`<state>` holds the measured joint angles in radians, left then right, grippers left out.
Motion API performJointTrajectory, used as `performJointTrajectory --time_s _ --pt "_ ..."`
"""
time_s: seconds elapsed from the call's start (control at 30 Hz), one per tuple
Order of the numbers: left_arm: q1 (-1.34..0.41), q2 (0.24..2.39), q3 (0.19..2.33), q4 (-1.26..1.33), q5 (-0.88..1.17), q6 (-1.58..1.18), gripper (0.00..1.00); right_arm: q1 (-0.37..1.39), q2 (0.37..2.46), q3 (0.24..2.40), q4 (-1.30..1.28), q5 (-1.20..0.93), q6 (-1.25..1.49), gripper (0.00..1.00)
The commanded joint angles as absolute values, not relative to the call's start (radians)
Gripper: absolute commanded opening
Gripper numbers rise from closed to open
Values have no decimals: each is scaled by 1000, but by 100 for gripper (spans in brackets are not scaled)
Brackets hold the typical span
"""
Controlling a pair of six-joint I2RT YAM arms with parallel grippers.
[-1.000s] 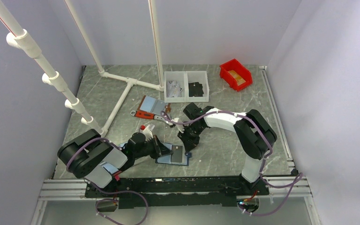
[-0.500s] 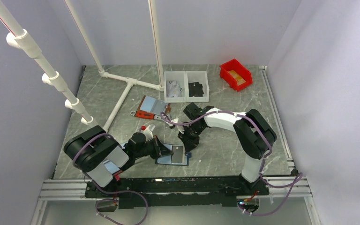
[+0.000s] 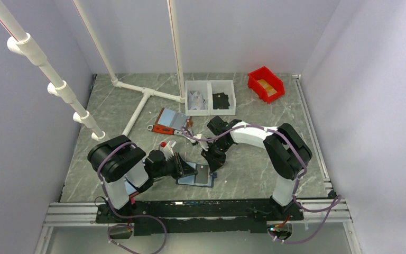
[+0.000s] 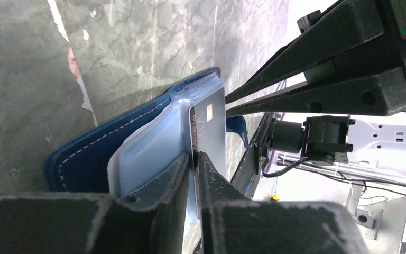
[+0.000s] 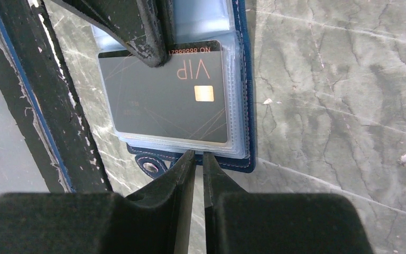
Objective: Take the credit cards out of the card holder
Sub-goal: Remove the credit card from the card holder.
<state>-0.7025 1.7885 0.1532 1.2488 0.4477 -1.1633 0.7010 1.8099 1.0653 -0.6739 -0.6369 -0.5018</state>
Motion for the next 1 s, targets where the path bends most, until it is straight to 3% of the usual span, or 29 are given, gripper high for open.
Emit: performJointTrajectory --time_s 0.0,0.3,0.37,0.47,0.67,0.97 --pt "-716 1825 190 1276 462 -1164 22 734 1835 1070 -611 -623 -498 13" --pt "-717 1802 207 1195 455 -1149 24 749 1848 1075 -612 -626 -492 13" --pt "-718 1797 210 1175 448 -1148 19 750 1847 1075 -612 -629 -493 13" --pt "-716 1793 211 1168 445 -1146 1 750 1847 1075 -613 -631 -494 13" --pt "-714 1741 177 1141 421 -1129 0 749 1847 1073 -606 -587 -487 13" --pt "-710 1433 195 712 357 -1030 0 749 1863 1072 -598 -531 -479 12"
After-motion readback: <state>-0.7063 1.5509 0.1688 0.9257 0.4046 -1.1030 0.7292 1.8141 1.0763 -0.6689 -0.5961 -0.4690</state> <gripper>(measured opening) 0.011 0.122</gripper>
